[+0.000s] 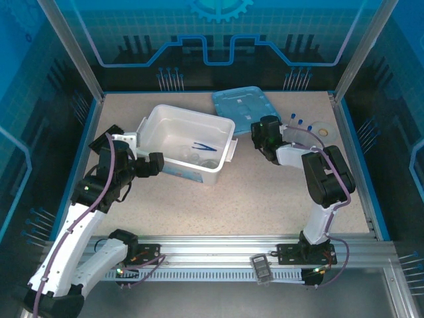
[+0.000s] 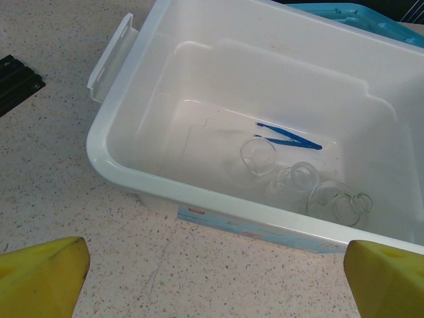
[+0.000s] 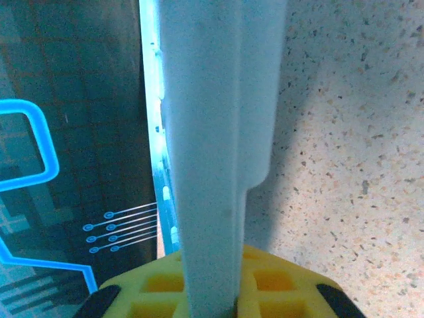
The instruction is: Organize the chemistry lab equipment
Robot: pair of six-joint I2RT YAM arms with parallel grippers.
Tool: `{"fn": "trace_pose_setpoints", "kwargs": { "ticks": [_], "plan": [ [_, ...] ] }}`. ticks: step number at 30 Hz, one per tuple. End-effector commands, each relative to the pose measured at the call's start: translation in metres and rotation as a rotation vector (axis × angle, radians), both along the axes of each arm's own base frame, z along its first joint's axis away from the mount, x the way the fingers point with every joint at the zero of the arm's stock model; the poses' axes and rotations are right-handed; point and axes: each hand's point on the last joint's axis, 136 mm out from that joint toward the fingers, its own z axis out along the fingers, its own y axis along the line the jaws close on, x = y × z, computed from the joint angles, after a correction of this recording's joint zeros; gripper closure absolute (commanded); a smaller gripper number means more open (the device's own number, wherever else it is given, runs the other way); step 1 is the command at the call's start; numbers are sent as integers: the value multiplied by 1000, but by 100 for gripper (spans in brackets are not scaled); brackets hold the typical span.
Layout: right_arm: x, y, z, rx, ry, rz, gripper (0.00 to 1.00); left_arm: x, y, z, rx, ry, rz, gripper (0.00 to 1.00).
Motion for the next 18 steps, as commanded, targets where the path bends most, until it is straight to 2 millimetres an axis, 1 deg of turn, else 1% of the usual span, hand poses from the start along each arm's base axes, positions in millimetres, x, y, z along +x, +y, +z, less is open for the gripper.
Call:
{"fn": "trace_pose_setpoints", "kwargs": {
  "ticks": [1,2,5,8,12,18],
  "plan": [
    [17,-13,21,-21,-79,-46,98,3,1,-2,-16,0,8,1],
    [18,-13,23,-22,-88,-40,100,3,1,-2,-16,0,9,1],
    [16,-12,38,-37,-125,-24,100,3,1,-2,-16,1,10,1],
    [9,-16,53,-45,-153,-25,100,3,1,-3,-17,3,11,1],
    [-5,-21,73,-82,-165,-10,100,5,0,-4,-20,8,8,1],
    [-30,-33,115,-261,-151,28,100,6,-2,-5,-26,14,2,1]
  ]
}}
